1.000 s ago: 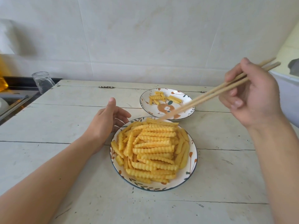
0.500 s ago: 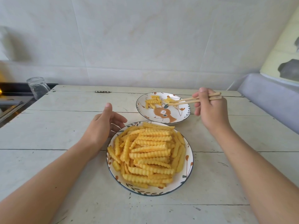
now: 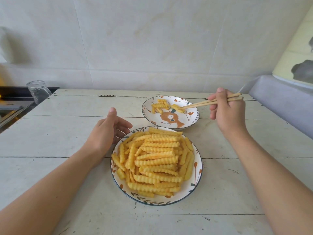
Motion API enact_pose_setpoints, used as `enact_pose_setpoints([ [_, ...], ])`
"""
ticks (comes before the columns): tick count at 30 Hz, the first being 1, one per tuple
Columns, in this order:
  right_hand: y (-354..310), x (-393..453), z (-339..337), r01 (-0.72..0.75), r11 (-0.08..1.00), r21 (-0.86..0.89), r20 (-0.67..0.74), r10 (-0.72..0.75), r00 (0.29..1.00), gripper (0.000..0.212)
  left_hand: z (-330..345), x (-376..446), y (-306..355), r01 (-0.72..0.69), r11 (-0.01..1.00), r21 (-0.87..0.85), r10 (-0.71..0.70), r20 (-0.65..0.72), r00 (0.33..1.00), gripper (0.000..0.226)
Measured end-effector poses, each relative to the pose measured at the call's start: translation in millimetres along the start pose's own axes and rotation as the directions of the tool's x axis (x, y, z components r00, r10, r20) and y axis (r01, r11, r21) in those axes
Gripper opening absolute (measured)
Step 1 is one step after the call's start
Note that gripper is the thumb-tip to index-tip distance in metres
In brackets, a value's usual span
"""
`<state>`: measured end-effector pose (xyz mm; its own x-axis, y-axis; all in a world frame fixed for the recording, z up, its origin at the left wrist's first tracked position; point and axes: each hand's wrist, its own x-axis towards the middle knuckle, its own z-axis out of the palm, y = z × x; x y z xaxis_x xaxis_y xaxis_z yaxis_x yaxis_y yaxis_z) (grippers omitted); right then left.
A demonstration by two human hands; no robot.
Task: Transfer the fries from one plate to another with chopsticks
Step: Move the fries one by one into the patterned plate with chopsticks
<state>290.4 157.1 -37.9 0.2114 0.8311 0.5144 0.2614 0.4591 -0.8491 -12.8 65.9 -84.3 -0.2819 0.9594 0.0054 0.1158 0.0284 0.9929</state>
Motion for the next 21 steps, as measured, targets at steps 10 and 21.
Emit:
enact_pose_setpoints([
  [10,-3,-2,3,-0.004,0.999,0.032,0.023,0.003,1.0,0.039,-1,1,-1,-0.001,1.0,0.001,0.001,0.003,1.0,0.077],
  [21,-12,2,-10,0.021,0.998,0.06,0.005,-0.021,1.0,0.044,-1,0,0,-0.006,1.0,0.001,0.006,0.009,1.0,0.077],
])
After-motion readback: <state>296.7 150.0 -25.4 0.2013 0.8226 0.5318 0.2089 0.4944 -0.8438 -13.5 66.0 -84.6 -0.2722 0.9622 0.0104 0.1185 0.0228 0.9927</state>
